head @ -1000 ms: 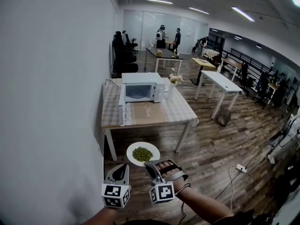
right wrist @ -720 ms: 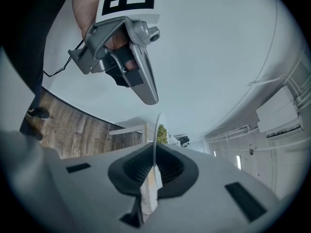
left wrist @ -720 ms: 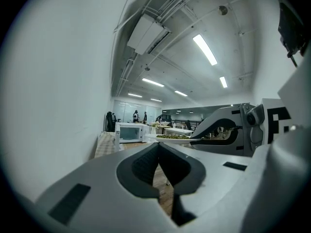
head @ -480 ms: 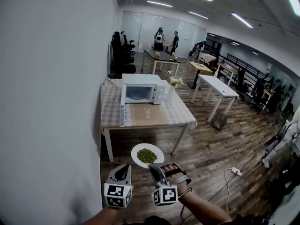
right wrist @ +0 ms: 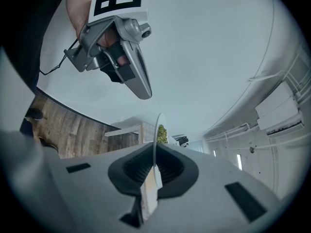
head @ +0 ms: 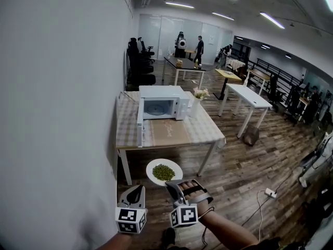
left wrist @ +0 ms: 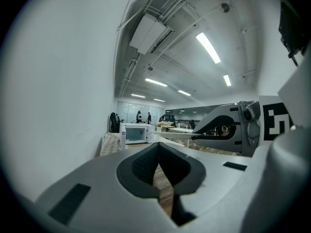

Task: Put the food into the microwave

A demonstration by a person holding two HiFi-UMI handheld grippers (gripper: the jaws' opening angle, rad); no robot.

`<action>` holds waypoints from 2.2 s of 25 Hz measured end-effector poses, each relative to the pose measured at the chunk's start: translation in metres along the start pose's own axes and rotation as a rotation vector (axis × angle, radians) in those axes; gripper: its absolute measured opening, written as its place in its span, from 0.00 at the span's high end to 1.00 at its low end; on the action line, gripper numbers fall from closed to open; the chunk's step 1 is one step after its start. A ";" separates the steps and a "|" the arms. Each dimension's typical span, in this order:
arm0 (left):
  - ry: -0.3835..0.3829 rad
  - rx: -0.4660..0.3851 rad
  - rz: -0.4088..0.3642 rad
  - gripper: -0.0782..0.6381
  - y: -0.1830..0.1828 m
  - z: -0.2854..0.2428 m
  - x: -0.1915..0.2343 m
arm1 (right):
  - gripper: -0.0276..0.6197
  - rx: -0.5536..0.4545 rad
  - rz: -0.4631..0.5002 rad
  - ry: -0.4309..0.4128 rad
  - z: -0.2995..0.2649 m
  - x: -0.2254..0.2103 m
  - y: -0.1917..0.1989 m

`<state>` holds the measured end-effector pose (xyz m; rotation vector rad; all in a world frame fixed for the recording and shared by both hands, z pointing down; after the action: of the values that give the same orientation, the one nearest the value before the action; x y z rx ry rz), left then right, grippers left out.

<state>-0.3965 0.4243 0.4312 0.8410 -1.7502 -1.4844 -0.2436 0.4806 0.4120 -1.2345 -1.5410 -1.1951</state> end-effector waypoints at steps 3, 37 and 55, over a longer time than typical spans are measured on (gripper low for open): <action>-0.019 0.001 -0.009 0.88 -0.005 -0.018 0.008 | 0.93 -0.025 -0.007 0.001 -0.017 -0.007 0.011; -0.087 0.029 -0.023 0.88 -0.043 -0.240 0.016 | 0.93 -0.096 0.004 -0.003 -0.145 -0.080 0.185; -0.068 0.045 0.004 0.88 -0.044 -0.305 0.062 | 0.93 -0.085 -0.013 -0.046 -0.218 -0.090 0.208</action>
<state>-0.1760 0.1998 0.4285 0.8180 -1.8402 -1.4910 -0.0150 0.2641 0.4131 -1.3175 -1.5473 -1.2595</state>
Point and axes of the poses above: the fingertips, and each gripper's own axes: z backward along the fingers, x to its left, y out of its underside, the point moved 10 cm from there along z, backward along the fingers, and after that the axes turned 7 degrees about y, right-handed, at the moved point
